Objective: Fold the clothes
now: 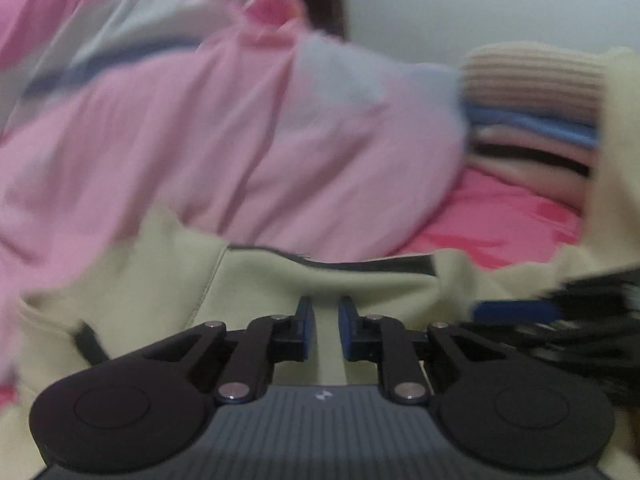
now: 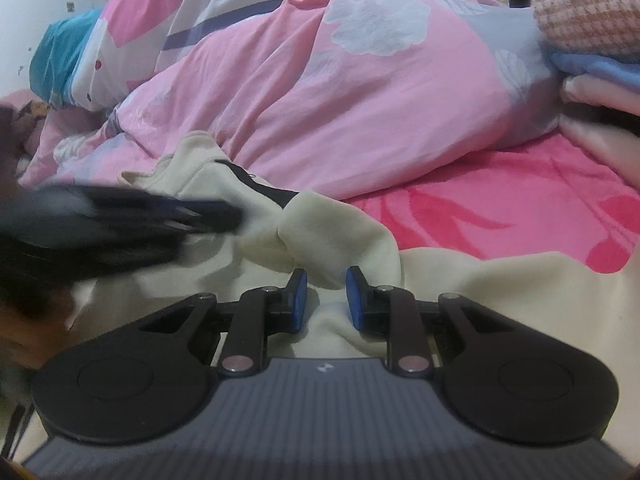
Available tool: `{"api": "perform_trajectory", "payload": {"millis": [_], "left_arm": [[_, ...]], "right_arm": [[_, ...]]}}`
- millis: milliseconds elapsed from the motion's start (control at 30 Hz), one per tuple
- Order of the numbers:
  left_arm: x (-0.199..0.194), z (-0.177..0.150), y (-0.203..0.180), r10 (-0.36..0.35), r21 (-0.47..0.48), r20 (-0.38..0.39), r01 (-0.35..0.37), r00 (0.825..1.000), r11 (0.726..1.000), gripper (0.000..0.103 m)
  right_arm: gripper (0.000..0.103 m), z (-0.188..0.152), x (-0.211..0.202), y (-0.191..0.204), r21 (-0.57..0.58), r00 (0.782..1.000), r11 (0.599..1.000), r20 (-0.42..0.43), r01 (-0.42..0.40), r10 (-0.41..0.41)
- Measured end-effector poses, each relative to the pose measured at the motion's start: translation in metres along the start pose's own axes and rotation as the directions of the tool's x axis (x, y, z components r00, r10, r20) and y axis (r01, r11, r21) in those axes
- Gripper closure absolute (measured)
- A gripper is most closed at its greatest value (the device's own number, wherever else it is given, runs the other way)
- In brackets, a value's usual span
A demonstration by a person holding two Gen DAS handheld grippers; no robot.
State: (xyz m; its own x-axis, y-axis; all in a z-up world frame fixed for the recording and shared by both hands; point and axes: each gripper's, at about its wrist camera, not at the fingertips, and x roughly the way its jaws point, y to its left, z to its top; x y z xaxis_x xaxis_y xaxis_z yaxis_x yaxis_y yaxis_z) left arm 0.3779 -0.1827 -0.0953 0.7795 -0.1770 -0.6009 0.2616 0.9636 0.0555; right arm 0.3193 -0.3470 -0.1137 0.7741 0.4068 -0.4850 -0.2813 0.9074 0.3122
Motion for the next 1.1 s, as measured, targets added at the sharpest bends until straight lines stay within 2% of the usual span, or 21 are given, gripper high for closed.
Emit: {"api": "perform_trajectory", "payload": {"millis": [100, 167, 200, 300, 400, 467, 533, 600, 700, 833, 867, 900, 933, 967, 1033, 1100], "left_arm": [[0.006, -0.002, 0.008, -0.002, -0.084, 0.009, 0.003, 1.0, 0.996, 0.088], [0.008, -0.004, 0.016, -0.022, -0.117, 0.02, 0.024, 1.0, 0.993, 0.088], [0.008, -0.005, 0.019, -0.032, -0.13, 0.023, 0.034, 0.999, 0.991, 0.088], [0.008, -0.007, 0.024, -0.051, -0.157, 0.034, 0.055, 0.998, 0.986, 0.088], [0.007, -0.008, 0.029, -0.067, -0.181, 0.039, 0.073, 0.997, 0.981, 0.088], [0.009, -0.009, 0.029, -0.07, -0.185, 0.041, 0.076, 0.997, 0.98, 0.088], [0.009, -0.009, 0.029, -0.07, -0.185, 0.044, 0.077, 0.997, 0.98, 0.088], [0.009, -0.01, 0.031, -0.074, -0.192, 0.047, 0.082, 0.996, 0.978, 0.089], [0.01, -0.011, 0.035, -0.085, -0.213, 0.052, 0.094, 0.995, 0.972, 0.09], [0.01, -0.014, 0.043, -0.099, -0.256, 0.058, 0.111, 0.993, 0.96, 0.095], [0.01, -0.014, 0.045, -0.102, -0.267, 0.058, 0.114, 0.993, 0.957, 0.097], [0.011, -0.015, 0.047, -0.104, -0.278, 0.059, 0.117, 0.993, 0.954, 0.098], [0.011, -0.015, 0.048, -0.106, -0.284, 0.06, 0.119, 0.993, 0.951, 0.098], [0.012, -0.015, 0.048, -0.106, -0.286, 0.061, 0.119, 0.992, 0.951, 0.098], [0.011, -0.015, 0.049, -0.098, -0.289, 0.065, 0.113, 0.993, 0.951, 0.099], [0.009, -0.016, 0.05, -0.089, -0.296, 0.07, 0.105, 0.994, 0.949, 0.099]], "right_arm": [[0.074, 0.003, -0.024, -0.026, 0.143, 0.993, 0.988, 0.109, -0.053, 0.037], [0.061, 0.006, -0.049, -0.045, 0.238, 0.977, 0.968, 0.212, -0.079, 0.028], [0.06, 0.009, -0.065, -0.055, 0.27, 0.964, 0.96, 0.266, -0.07, -0.004], [0.056, 0.029, -0.097, -0.062, 0.258, 0.948, 0.966, 0.3, 0.028, -0.107], [0.043, 0.059, -0.088, -0.045, 0.111, 0.985, 0.99, 0.141, 0.089, -0.104], [0.036, 0.076, -0.073, -0.031, -0.015, 0.991, 0.991, 0.011, 0.136, -0.136], [0.035, 0.083, -0.044, -0.024, -0.144, 0.969, 0.969, -0.118, 0.199, -0.217], [0.035, 0.085, -0.015, -0.023, -0.257, 0.926, 0.936, -0.228, 0.241, -0.301], [0.035, 0.083, 0.009, -0.038, -0.211, 0.901, 0.957, -0.343, 0.2, -0.264], [0.035, 0.077, 0.025, -0.044, -0.14, 0.894, 0.984, -0.418, 0.11, -0.16], [0.037, 0.07, 0.027, -0.035, -0.193, 0.882, 0.974, -0.431, 0.116, -0.191], [0.039, 0.065, 0.028, -0.027, -0.247, 0.879, 0.961, -0.422, 0.123, -0.221], [0.055, 0.066, 0.025, -0.022, -0.276, 0.886, 0.951, -0.395, 0.138, -0.243], [0.092, 0.068, 0.022, -0.018, -0.301, 0.892, 0.941, -0.366, 0.154, -0.263], [0.098, 0.072, 0.015, -0.008, -0.349, 0.903, 0.918, -0.307, 0.187, -0.301], [0.098, 0.076, 0.008, 0.001, -0.394, 0.91, 0.892, -0.244, 0.222, -0.335]]}}
